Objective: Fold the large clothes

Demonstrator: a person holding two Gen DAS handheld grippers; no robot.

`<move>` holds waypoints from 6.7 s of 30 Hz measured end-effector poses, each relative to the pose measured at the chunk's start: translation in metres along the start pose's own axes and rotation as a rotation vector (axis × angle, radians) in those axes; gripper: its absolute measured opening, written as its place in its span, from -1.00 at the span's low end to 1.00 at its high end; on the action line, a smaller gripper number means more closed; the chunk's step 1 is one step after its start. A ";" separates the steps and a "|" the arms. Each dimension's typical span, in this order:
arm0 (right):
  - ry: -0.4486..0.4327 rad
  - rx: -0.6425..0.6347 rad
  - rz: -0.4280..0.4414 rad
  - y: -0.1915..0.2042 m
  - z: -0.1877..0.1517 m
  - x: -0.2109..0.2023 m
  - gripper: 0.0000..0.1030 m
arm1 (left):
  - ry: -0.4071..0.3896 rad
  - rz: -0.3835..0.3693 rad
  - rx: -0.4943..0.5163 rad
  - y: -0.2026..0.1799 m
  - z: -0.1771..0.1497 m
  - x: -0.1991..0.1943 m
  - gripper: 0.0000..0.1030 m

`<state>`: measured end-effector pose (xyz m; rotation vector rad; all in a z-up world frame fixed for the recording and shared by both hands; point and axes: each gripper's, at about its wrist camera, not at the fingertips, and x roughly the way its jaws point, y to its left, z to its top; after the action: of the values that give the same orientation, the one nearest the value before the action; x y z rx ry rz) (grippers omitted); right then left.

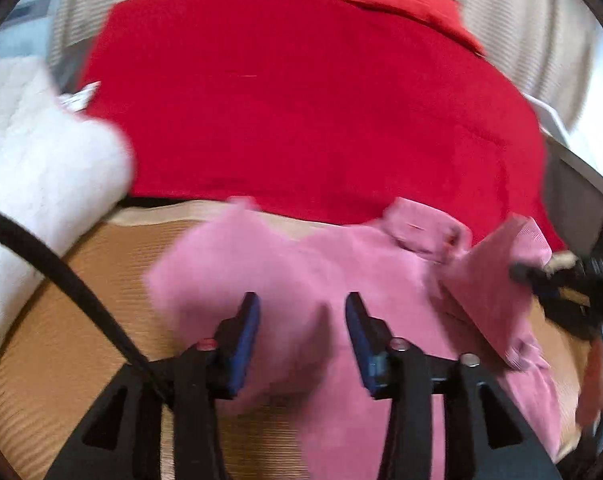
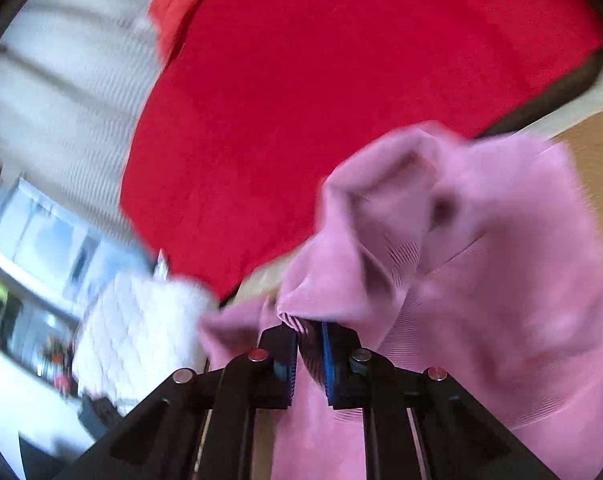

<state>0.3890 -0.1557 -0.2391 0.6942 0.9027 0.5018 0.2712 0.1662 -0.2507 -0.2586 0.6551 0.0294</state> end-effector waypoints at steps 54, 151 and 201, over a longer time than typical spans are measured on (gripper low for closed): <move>-0.370 -0.152 -0.311 0.016 0.031 -0.065 -0.84 | 0.031 0.015 -0.222 0.060 0.004 0.047 0.44; 0.126 -0.246 -0.147 -0.057 0.002 0.043 -0.40 | 0.168 0.116 0.413 -0.117 -0.041 0.121 0.46; 0.225 -0.228 -0.195 -0.076 -0.007 0.019 -0.39 | 0.164 0.045 0.463 -0.125 -0.050 0.090 0.49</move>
<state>0.4020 -0.1922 -0.3074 0.3421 1.0920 0.5046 0.3263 0.0281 -0.3149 0.2020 0.8107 -0.1006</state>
